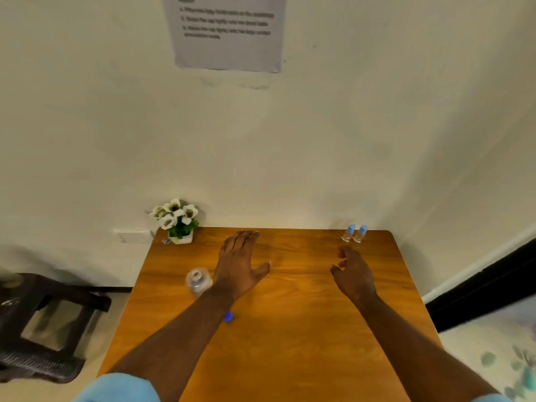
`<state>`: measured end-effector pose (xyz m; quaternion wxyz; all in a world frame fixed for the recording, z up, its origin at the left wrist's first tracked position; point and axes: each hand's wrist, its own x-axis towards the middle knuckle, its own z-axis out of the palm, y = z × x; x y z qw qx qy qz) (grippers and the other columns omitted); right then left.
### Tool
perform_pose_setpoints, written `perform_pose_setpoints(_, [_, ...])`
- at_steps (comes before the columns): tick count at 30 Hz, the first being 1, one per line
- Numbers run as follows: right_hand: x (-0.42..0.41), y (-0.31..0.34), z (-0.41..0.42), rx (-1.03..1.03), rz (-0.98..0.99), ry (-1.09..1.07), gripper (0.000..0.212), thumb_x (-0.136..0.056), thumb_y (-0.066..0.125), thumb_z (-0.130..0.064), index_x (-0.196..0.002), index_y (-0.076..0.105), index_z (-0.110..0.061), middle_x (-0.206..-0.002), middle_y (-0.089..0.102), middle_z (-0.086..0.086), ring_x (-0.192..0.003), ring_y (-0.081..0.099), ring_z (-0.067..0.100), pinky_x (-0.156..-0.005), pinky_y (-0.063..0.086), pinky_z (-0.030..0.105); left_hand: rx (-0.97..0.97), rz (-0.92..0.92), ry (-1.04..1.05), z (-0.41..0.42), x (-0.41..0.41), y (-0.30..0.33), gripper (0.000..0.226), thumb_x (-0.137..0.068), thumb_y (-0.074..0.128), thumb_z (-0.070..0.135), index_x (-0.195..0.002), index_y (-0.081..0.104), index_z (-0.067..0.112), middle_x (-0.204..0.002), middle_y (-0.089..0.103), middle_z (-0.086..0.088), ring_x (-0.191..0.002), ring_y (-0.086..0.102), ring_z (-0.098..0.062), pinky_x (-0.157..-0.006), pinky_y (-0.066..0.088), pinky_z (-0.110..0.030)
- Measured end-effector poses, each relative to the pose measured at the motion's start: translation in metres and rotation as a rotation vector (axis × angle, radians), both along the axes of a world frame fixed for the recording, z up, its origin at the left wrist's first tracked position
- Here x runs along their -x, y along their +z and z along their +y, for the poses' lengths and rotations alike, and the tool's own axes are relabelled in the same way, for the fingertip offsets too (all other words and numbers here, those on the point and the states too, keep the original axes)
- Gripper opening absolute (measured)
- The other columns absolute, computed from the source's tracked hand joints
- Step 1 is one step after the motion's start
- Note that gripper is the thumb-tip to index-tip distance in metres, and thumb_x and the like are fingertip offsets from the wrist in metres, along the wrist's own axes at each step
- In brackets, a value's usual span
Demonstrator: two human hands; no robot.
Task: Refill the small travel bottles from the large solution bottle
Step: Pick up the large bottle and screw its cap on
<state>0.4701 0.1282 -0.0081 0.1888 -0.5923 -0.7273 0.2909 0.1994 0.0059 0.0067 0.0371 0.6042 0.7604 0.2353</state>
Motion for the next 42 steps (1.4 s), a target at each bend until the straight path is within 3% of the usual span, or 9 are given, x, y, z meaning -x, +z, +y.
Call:
perform_pose_setpoints(8, [0.07,-0.001,-0.074,0.068,-0.034,0.267,0.046,-0.085,0.074,-0.019,-0.129,0.059,-0.017,-0.119,0.063,-0.001,-0.09,0.061,0.012,-0.074,0.048,0.024,-0.011,-0.072,0.198,-0.08,0.064,0.003,0.079,-0.082,0.049,0.07,-0.146,0.045,0.024,-0.147,0.051,-0.001,-0.135,0.045,-0.023,-0.109,0.041,-0.046])
perform_pose_setpoints(12, [0.103,-0.016,-0.102,0.142,-0.05,0.352,0.045,-0.084,0.075,-0.019,-0.126,0.061,-0.018,-0.112,0.064,-0.002,-0.087,0.062,0.012,-0.074,0.051,0.027,-0.016,-0.354,0.319,-0.11,0.085,-0.016,0.08,-0.08,0.076,0.052,-0.146,0.044,0.02,-0.147,0.049,-0.005,-0.135,0.045,-0.026,-0.107,0.042,-0.041])
perform_pose_setpoints(15, [0.124,-0.032,-0.119,0.176,-0.055,0.383,0.046,-0.082,0.076,-0.018,-0.125,0.061,-0.016,-0.109,0.065,-0.002,-0.083,0.061,0.011,-0.074,0.049,0.024,0.039,-0.564,0.363,-0.126,0.095,-0.033,0.093,-0.071,0.088,0.042,-0.148,0.04,0.02,-0.152,0.044,-0.005,-0.139,0.041,-0.025,-0.111,0.04,-0.04])
perform_pose_setpoints(20, [0.151,-0.058,-0.136,0.233,-0.092,0.438,0.05,-0.082,0.076,-0.023,-0.129,0.059,-0.019,-0.113,0.066,-0.001,-0.089,0.062,0.013,-0.079,0.051,0.027,0.153,-0.677,0.381,-0.126,0.103,-0.061,0.11,-0.062,0.094,0.04,-0.152,0.034,0.019,-0.157,0.04,-0.005,-0.144,0.038,-0.025,-0.116,0.038,-0.045])
perform_pose_setpoints(24, [0.17,-0.076,-0.138,0.234,-0.144,0.487,0.051,-0.083,0.074,-0.025,-0.131,0.057,-0.021,-0.118,0.066,0.001,-0.1,0.063,0.016,-0.086,0.053,0.03,0.159,-0.752,0.39,-0.114,0.107,-0.08,0.104,-0.063,0.094,0.031,-0.15,0.039,0.015,-0.153,0.047,-0.005,-0.141,0.043,-0.025,-0.115,0.039,-0.043])
perform_pose_setpoints(28, [0.188,-0.088,-0.139,0.227,-0.192,0.511,0.052,-0.085,0.071,-0.027,-0.134,0.056,-0.019,-0.127,0.062,0.006,-0.111,0.062,0.022,-0.092,0.05,0.031,0.146,-0.804,0.348,-0.108,0.108,-0.091,0.091,-0.063,0.095,0.024,-0.141,0.05,0.018,-0.141,0.058,-0.003,-0.13,0.052,-0.018,-0.106,0.042,-0.03])
perform_pose_setpoints(33, [0.206,-0.104,-0.145,0.223,-0.282,0.538,0.054,-0.088,0.07,-0.031,-0.139,0.052,-0.023,-0.138,0.053,0.006,-0.121,0.056,0.025,-0.099,0.047,0.034,0.143,-0.846,0.324,-0.105,0.112,-0.099,0.091,-0.063,0.095,0.021,-0.142,0.049,0.019,-0.14,0.058,0.0,-0.129,0.051,-0.017,-0.107,0.044,-0.033])
perform_pose_setpoints(37, [0.214,-0.112,-0.148,0.201,-0.377,0.583,0.05,-0.091,0.067,-0.027,-0.139,0.051,-0.022,-0.137,0.051,0.007,-0.12,0.054,0.028,-0.097,0.05,0.038,0.154,-0.89,0.293,-0.099,0.114,-0.099,0.094,-0.062,0.095,0.017,-0.143,0.047,0.02,-0.134,0.057,0.007,-0.126,0.051,-0.013,-0.102,0.044,-0.027])
perform_pose_setpoints(42, [0.215,-0.117,-0.15,0.141,-0.428,0.598,0.036,-0.096,0.058,-0.019,-0.132,0.056,-0.018,-0.132,0.054,0.009,-0.115,0.055,0.028,-0.094,0.052,0.037,0.125,-0.905,0.321,-0.092,0.116,-0.105,0.08,-0.064,0.094,0.019,-0.135,0.057,0.02,-0.128,0.065,0.003,-0.12,0.058,-0.015,-0.103,0.05,-0.035])
